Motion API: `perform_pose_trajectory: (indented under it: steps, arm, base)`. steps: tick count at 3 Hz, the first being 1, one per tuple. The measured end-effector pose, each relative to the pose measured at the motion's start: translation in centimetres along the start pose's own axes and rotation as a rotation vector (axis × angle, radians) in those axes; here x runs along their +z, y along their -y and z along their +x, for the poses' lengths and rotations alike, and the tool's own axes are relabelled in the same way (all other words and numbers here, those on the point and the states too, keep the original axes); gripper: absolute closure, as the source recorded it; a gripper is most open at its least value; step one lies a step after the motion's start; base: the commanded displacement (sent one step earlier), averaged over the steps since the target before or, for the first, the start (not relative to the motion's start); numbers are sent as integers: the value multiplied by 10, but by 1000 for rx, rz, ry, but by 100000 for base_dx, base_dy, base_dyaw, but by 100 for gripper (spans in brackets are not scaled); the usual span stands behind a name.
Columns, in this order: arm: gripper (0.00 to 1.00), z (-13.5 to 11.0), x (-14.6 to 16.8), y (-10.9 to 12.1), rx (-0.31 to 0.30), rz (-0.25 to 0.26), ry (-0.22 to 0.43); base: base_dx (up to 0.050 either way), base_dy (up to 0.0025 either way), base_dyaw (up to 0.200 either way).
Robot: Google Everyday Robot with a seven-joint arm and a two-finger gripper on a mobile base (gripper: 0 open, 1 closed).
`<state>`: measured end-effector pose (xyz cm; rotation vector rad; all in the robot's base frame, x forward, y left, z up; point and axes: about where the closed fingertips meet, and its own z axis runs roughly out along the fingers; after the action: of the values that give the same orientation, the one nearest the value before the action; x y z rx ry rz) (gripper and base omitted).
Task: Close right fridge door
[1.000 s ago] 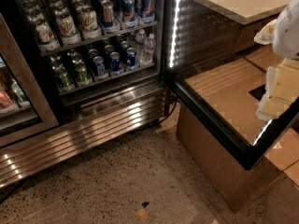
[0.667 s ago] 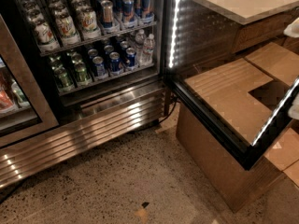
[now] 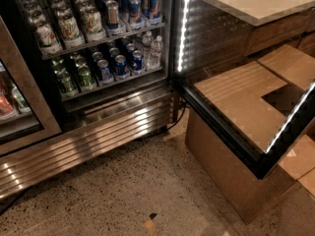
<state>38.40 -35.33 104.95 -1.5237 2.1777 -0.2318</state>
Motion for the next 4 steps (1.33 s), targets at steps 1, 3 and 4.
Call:
perform_pose_trajectory:
  steps: [1, 3, 4]
  arm:
    - [0, 41, -19, 9, 5, 42, 47]
    - [0, 99, 12, 41, 100, 162, 329]
    - [0, 70, 37, 57, 108, 183, 515]
  base:
    - [0, 0, 0]
    - [0, 0, 0]
    - [0, 0, 0]
